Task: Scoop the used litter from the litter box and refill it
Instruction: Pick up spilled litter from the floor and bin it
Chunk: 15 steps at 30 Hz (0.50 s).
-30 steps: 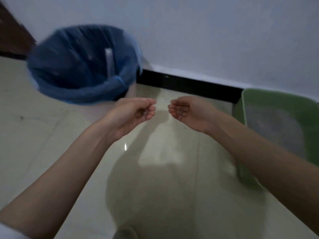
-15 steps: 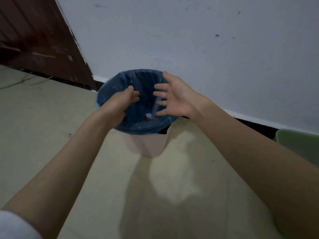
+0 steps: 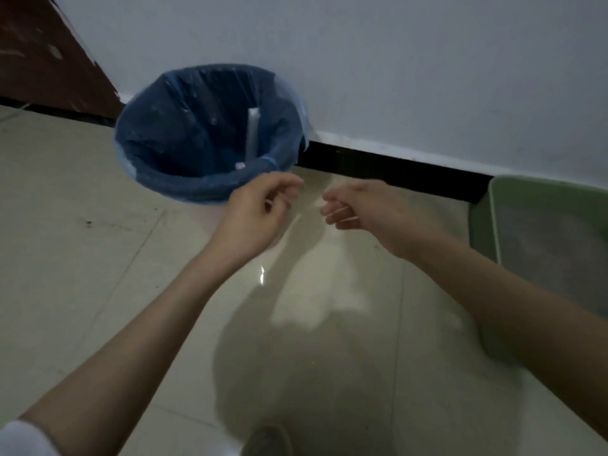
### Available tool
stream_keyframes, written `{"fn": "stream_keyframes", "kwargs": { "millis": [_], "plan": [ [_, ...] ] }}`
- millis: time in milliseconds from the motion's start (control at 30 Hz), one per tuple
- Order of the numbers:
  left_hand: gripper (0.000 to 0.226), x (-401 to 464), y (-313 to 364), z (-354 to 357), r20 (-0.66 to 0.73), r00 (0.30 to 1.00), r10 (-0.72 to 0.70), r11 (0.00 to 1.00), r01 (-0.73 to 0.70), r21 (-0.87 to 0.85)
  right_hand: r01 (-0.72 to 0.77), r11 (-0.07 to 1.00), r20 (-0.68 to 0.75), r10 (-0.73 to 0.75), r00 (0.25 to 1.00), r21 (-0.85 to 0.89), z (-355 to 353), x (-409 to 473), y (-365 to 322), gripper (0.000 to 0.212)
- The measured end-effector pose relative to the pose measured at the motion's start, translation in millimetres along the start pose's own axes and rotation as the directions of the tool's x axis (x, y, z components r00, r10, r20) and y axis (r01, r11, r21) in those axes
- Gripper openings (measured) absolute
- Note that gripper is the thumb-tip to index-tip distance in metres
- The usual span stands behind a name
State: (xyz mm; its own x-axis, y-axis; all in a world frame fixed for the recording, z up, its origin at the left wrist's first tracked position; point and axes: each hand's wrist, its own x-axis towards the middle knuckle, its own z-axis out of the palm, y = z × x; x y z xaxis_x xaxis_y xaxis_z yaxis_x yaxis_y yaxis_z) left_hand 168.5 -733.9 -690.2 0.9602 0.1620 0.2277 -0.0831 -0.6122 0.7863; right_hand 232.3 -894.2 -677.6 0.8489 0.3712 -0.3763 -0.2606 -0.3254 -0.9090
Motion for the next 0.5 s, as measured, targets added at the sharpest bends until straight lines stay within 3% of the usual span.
{"fn": "stream_keyframes", "kwargs": {
  "millis": [133, 267, 367, 500],
  "plan": [
    [0.023, -50, -29, 60, 0.237, 0.971, -0.038, 0.996, 0.017, 0.089, 0.085, 0.895, 0.030, -0.080, 0.996, -0.438, -15, -23, 83, 0.017],
    [0.023, -117, -77, 114, 0.528, 0.814, -0.242, 0.950, 0.089, 0.298, -0.002, 0.825, 0.050, 0.037, 0.998, -0.565, -13, -56, 179, 0.019],
    [0.022, -164, -102, 135, 0.562, 0.730, -0.389, 0.901, 0.175, 0.396, -0.084, 0.807, 0.063, 0.148, 0.987, -0.584, -4, -83, 240, 0.022],
    [0.024, -197, -119, 140, 0.512, 0.732, -0.449, 0.867, 0.219, 0.448, -0.153, 0.803, 0.001, 0.189, 0.982, -0.576, -1, -112, 288, 0.021]
  ]
}}
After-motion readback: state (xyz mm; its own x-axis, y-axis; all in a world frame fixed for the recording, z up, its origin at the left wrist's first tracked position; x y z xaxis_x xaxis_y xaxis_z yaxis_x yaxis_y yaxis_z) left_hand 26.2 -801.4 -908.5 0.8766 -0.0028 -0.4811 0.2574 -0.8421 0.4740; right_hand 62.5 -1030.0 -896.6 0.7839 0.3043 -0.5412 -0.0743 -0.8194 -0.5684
